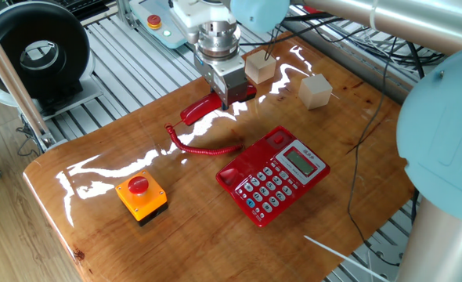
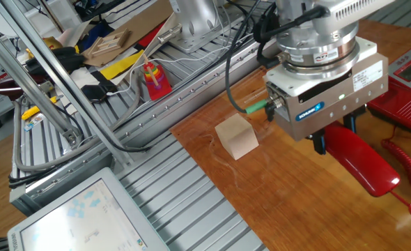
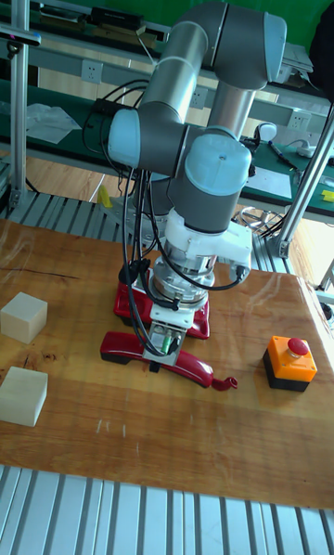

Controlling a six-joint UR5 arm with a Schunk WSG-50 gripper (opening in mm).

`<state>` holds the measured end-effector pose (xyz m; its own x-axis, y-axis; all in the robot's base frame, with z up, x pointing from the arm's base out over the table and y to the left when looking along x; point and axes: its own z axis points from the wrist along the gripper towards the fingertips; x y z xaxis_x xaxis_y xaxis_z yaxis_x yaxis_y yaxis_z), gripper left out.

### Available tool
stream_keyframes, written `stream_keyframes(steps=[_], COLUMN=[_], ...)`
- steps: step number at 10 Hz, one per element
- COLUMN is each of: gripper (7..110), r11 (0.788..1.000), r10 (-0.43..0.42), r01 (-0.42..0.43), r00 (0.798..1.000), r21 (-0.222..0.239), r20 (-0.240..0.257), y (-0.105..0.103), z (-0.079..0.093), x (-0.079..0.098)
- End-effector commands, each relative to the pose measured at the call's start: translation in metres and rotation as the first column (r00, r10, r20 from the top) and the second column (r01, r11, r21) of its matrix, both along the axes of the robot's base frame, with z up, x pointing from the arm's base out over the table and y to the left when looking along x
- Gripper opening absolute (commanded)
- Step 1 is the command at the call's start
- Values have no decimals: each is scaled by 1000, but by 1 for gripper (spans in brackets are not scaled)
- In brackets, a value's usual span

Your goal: Place the handset of the telephone on the corresponding phone cradle

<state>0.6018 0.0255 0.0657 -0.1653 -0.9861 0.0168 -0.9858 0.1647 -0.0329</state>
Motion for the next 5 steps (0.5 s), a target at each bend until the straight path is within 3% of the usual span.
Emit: stream_keyframes(steps=[1, 5], gripper=[7, 7], r11=[1000, 999], r10=[-13, -9], r01=[13, 10], r00=[1000, 999], r21=[28, 43], r20=[-8, -37], y=[6, 10], z=[1, 1], x=[-2, -10])
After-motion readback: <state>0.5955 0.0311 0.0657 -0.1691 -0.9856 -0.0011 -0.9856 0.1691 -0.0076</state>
